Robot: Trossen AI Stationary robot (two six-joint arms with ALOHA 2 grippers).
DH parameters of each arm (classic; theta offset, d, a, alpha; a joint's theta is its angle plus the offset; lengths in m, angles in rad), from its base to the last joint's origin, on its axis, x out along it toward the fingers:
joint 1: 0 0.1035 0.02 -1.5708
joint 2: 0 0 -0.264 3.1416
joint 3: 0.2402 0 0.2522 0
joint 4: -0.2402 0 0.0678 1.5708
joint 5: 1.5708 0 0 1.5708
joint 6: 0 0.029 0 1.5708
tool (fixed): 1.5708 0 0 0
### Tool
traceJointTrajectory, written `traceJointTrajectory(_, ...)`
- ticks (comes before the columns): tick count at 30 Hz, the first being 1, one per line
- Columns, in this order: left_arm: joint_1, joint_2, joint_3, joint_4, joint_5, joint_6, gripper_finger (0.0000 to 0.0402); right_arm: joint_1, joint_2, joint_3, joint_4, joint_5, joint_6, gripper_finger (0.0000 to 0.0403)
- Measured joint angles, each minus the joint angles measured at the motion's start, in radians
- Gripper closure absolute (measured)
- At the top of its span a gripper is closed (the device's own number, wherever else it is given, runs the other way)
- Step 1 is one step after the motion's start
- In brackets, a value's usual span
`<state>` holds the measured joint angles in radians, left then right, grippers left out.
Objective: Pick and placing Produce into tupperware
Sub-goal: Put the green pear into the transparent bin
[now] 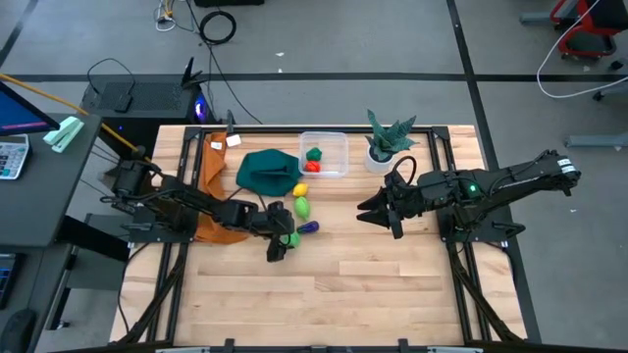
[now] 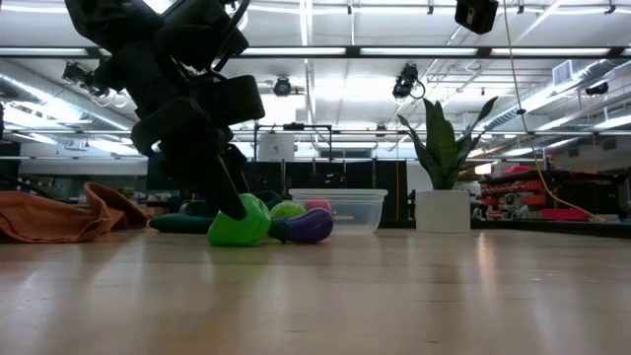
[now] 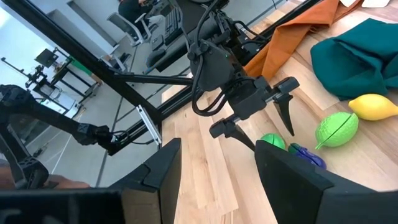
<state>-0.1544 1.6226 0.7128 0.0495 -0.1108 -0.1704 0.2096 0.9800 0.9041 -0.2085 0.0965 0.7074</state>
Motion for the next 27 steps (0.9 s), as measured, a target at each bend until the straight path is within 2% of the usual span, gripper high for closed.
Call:
traceJointTrajectory(8, -0.014, 0.064, 0.000, 0.001, 0.027, -0.001, 0.0044, 0.000, 0.000, 0.000, 0.000, 0.000, 0.004, 0.0236)
traceJointTrajectory(21, -0.024, 0.073, 0.001, 0.033, 0.011, -0.001, 0.0045, 0.000, 0.000, 0.000, 0.000, 0.000, 0.008, 0.0236)
traceJointTrajectory(27, -0.024, 0.073, 0.001, 0.037, 0.003, -0.001, 0.0069, 0.000, 0.000, 0.000, 0.000, 0.000, 0.008, 0.0236)
